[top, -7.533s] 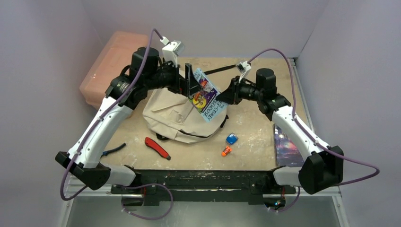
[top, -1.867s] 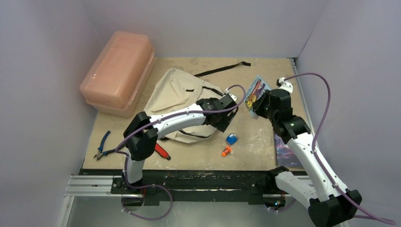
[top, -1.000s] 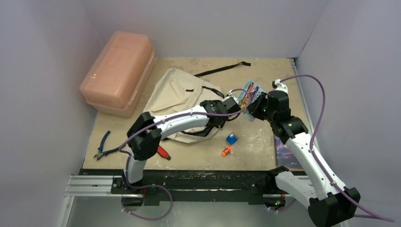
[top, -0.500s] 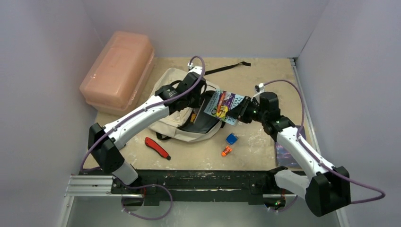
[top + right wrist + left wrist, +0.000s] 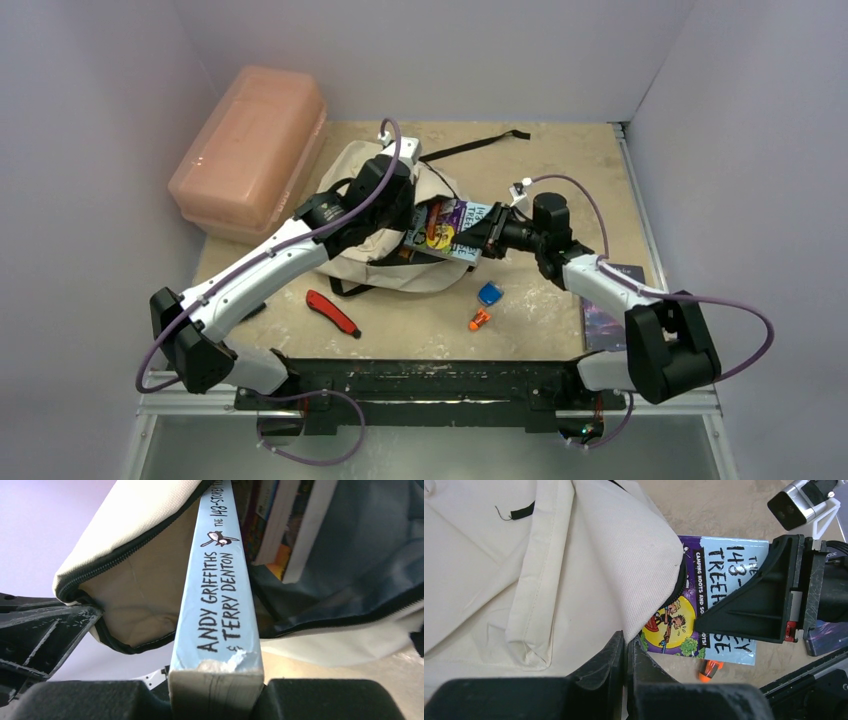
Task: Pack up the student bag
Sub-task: Place the book in the student bag.
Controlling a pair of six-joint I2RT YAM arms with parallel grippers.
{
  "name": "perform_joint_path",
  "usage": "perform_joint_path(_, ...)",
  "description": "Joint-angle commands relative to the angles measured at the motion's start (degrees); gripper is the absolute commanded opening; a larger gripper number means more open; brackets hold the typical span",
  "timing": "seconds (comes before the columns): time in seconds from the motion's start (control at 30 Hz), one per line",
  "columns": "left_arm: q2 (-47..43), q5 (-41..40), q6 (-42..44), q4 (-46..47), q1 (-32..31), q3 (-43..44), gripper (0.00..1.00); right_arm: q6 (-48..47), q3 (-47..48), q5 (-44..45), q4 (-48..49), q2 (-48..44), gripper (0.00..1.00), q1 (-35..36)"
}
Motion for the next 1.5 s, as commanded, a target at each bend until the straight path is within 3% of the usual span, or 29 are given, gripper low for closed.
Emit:
perform_joint_path(0.0, -3.34, 0.75, 2.04, 4.66, -0.41, 1.67, 0.00, 4.52, 1.33, -2.99, 11.53, -1.22, 0.00, 1.23)
perform_joint_path(0.17, -2.80, 4.82, 2.60, 5.10, -0.41, 2.67, 0.00, 7.34, 1.77, -0.39, 17.90, 3.44, 0.00, 4.63)
perform_joint_path(0.27, -2.58, 5.80, 2.80, 5.18, -0.41, 3.28, 0.00, 9.59, 2.55, 6.45, 24.51, 7.71, 0.00, 7.10)
perform_joint_path(0.43, -2.82, 6.25, 2.23, 4.77, -0.42, 3.98, 0.00, 9.17, 8.12, 15.09, 37.88, 20.91, 0.00, 11.26)
perform_joint_path(0.53, -2.80, 5.87, 3.05, 4.08, -0.41, 4.26, 0.00, 7.74, 10.81, 17.88, 42.23, 28.40, 0.13, 12.59)
perform_joint_path(0.63, -2.11, 4.78, 3.57, 1.73, -0.43, 5.15, 0.00, 4.05, 10.75, 21.22, 34.91, 27.64, 0.30, 13.27)
perform_joint_path(0.7, -2.02, 4.65, 3.56, 1.30, -0.41, 4.93, 0.00, 0.34, 9.36, 23.72, 28.23, 24.82, 0.54, 13.27)
perform_joint_path(0.73, -2.10, 4.85, 3.49, 1.46, -0.41, 4.55, 0.00, -0.36, 9.36, 24.72, 23.99, 23.42, 0.59, 13.19)
perform_joint_path(0.93, -1.07, 5.87, 5.18, 1.26, -0.43, 4.53, 0.00, -0.36, 6.20, 22.49, 13.52, 18.48, 0.59, 13.23)
perform_joint_path(0.97, -1.00, 5.85, 5.44, 0.96, -0.41, 4.64, 0.00, -8.44, 5.16, 22.00, 12.86, 17.34, 0.88, 13.25)
perform_joint_path(1.0, -0.99, 5.78, 5.52, 0.69, -0.41, 4.59, 0.00, -10.59, 4.12, 21.66, 12.57, 16.33, 0.93, 13.15)
perform_joint_path(1.27, -1.69, 6.69, 4.96, 1.85, -0.48, 2.43, 0.00, -9.60, 2.06, 21.05, 12.28, 15.18, 0.93, 13.21)
perform_joint_path(1.4, -1.69, 7.43, 4.35, 1.88, -0.42, 2.48, 0.00, -10.28, 1.42, 21.61, 10.57, 14.28, 0.87, 13.20)
perform_joint_path(1.43, -1.69, 7.89, 4.23, 1.84, -0.41, 2.51, 0.00, -10.22, 0.92, 21.88, 10.90, 13.94, 0.84, 13.18)
perform_joint_path(1.47, -1.63, 8.32, 4.11, 1.96, -0.41, 2.54, 0.00, -9.84, 0.33, 21.98, 11.82, 13.65, 0.74, 13.16)
